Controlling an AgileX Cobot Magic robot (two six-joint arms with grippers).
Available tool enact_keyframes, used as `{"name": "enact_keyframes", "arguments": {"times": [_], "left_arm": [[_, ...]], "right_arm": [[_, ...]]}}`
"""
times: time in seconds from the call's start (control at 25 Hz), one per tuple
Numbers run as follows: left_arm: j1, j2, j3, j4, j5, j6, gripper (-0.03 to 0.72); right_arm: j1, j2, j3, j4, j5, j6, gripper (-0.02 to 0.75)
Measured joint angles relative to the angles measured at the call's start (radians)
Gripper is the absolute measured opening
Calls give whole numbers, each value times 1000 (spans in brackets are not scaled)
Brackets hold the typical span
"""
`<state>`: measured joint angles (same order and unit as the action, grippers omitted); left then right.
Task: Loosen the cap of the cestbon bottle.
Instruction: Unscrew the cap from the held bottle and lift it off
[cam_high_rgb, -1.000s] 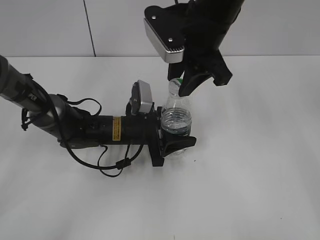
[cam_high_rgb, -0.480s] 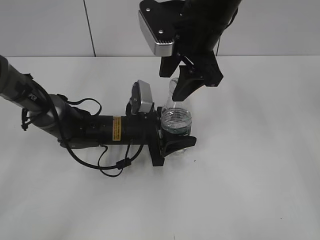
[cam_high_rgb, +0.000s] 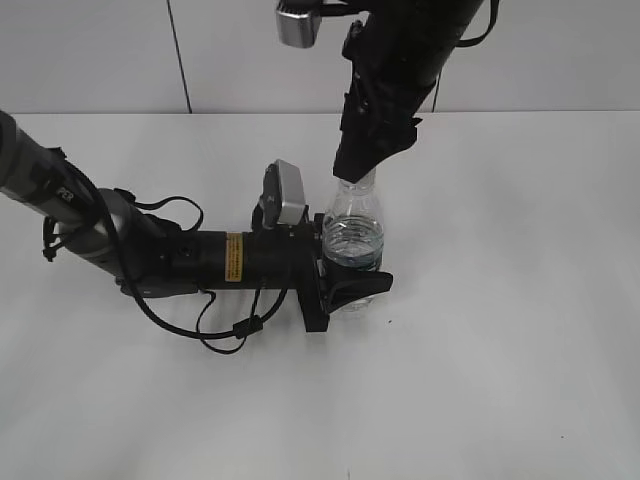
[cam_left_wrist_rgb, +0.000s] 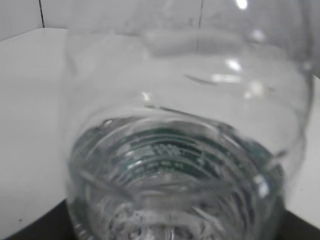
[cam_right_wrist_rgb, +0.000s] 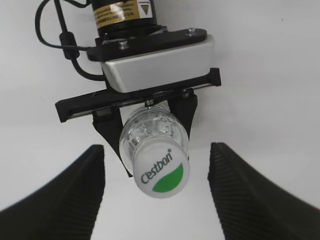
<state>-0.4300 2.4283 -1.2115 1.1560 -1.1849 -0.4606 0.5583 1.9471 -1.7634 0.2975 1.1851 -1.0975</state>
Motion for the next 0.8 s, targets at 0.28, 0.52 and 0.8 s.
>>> {"name": "enact_keyframes", "arguments": {"times": [0.28,0.52,0.8], "left_arm": [[0,0,0,0,0,-1,402],[0,0,0,4,0,-1,402],[0,0,0,4,1,-1,402]], "right_arm": [[0,0,0,-7,-14,426,500],[0,0,-2,-8,17,915,500],[0,0,-5,-11,30,1225,500]]}}
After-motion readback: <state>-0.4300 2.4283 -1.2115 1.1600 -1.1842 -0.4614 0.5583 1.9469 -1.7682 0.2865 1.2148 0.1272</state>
